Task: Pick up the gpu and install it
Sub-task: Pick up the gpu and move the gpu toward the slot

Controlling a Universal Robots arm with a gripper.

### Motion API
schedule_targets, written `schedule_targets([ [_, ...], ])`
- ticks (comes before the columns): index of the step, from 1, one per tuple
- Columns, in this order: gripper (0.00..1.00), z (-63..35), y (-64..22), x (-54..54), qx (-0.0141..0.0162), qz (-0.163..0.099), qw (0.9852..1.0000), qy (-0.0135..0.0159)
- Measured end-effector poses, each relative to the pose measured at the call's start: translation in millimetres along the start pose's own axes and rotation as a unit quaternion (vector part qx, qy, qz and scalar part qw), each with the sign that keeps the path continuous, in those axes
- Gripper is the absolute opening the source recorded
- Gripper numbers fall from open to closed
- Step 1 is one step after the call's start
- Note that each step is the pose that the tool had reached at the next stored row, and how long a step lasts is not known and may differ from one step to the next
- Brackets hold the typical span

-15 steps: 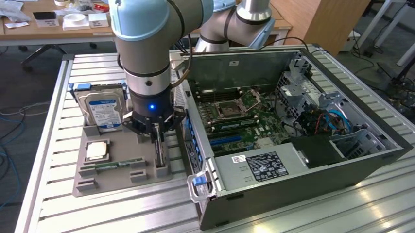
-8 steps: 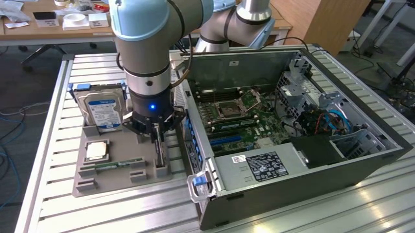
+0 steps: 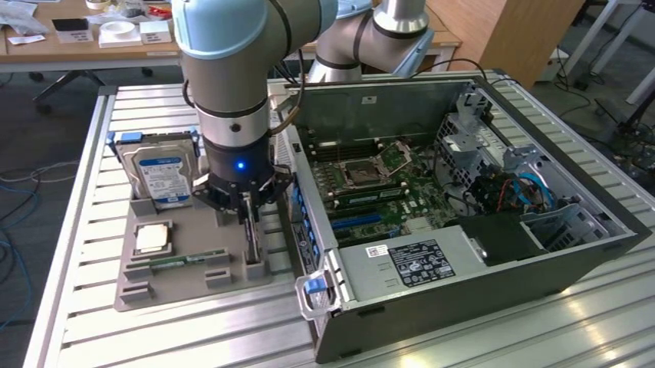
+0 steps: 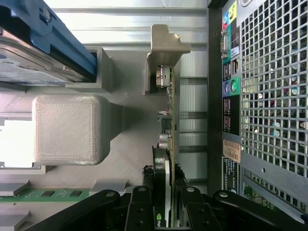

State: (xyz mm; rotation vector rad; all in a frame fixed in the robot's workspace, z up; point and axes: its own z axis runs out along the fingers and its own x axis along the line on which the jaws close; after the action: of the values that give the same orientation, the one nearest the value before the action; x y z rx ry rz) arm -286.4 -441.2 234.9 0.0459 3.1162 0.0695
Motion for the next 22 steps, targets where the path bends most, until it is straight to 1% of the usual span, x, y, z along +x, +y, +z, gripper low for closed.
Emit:
schedule_targets([
  [5,0.27,-10.0,0.5,-0.2,-0.0001,0.000,1.0000,0.0000],
  [22,0.27,-57.4,2.6,-1.3,0.0000,0.000,1.0000,0.0000],
])
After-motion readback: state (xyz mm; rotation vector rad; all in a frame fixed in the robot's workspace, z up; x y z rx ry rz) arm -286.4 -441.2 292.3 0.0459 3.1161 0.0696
